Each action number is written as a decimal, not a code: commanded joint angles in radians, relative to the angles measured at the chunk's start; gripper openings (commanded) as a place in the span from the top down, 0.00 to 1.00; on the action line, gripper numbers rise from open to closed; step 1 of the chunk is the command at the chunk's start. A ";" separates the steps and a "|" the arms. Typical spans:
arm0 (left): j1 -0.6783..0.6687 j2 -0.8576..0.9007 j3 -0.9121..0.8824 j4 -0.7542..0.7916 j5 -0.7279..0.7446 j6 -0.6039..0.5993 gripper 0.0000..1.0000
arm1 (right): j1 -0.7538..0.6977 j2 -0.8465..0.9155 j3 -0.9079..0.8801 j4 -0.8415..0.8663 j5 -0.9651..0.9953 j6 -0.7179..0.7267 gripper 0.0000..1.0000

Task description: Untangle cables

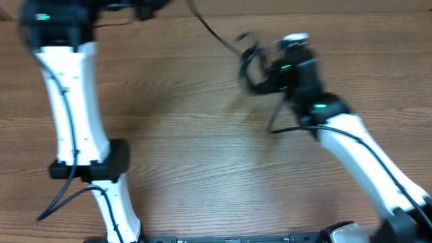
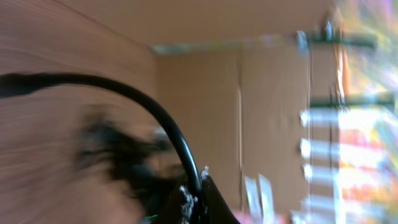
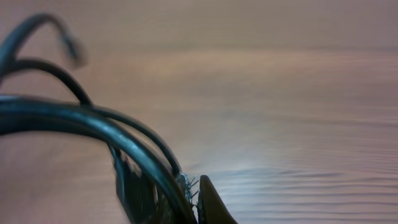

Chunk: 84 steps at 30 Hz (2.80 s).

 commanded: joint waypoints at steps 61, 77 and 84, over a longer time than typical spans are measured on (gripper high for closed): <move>-0.446 0.200 -0.020 -0.368 -0.418 1.537 0.23 | 0.008 -0.137 0.660 -0.655 -0.470 -0.072 0.96; -0.254 0.005 0.087 -0.295 -0.649 1.017 0.96 | -0.079 -0.061 0.656 -0.719 -0.290 -0.071 0.00; -0.206 -0.098 0.087 -0.303 -0.787 0.775 0.96 | -0.077 0.080 0.653 -0.709 -0.417 0.110 0.00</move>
